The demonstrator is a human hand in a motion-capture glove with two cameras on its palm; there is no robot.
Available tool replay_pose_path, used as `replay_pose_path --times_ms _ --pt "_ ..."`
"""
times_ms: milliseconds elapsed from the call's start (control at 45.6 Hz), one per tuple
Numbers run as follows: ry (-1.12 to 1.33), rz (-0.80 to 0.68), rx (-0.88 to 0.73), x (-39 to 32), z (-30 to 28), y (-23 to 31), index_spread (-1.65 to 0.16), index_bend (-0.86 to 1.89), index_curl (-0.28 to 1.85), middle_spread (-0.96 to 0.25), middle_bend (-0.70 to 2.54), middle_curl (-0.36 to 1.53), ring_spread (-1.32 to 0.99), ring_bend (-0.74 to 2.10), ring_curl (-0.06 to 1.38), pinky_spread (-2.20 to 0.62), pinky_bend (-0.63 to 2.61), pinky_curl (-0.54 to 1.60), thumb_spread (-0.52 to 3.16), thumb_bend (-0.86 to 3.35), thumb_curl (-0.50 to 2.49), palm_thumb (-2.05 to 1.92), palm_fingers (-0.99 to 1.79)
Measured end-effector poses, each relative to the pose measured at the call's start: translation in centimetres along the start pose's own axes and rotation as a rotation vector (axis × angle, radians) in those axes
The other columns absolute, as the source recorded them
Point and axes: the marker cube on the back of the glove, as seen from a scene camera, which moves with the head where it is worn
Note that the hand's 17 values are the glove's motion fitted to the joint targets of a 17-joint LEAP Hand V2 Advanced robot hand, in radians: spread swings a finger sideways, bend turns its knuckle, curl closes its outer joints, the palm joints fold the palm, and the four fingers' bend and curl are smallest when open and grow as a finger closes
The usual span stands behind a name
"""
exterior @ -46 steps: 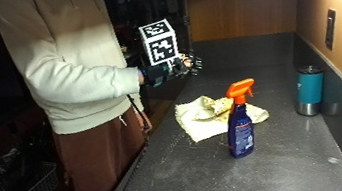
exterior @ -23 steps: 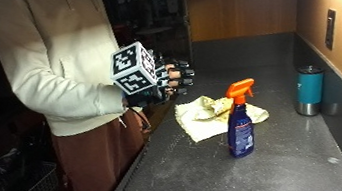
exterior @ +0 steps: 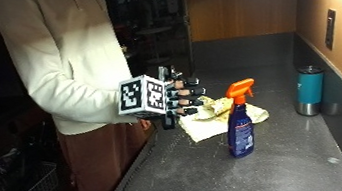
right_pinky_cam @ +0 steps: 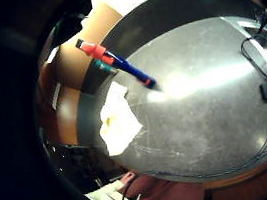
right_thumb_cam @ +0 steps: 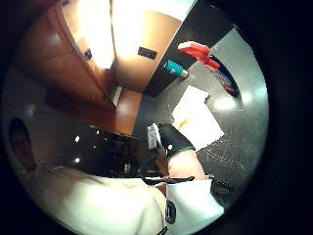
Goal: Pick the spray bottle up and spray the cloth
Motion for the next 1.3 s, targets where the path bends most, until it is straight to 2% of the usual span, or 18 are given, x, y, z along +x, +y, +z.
replay_pose_path --times_ms 307,1032,1163,1295 --pt "-0.153 0.152 0.028 2.1 3.9 -2.5 -0.36 0.1 0.16 -0.05 0.19 0.31 -0.02 0.45 0.32 0.13 0.57 0.39 0.97 -0.03 0.39 0.62 0.13" --pt "-0.266 0.283 -0.074 4.5 12.4 -10.5 -0.37 0.13 0.18 -0.05 0.2 0.33 -0.02 0.45 0.3 0.12 0.57 0.36 0.91 -0.04 0.39 0.67 0.11" --pt "-0.281 0.283 -0.078 4.2 13.9 -11.9 -0.36 0.17 0.21 -0.07 0.24 0.34 -0.03 0.42 0.29 0.12 0.51 0.34 0.91 -0.04 0.38 0.66 0.2" --pt "-0.252 0.278 -0.067 3.7 14.3 -13.3 -0.36 0.24 0.26 -0.11 0.28 0.35 -0.05 0.4 0.28 0.11 0.39 0.31 0.9 -0.03 0.37 0.65 0.41"
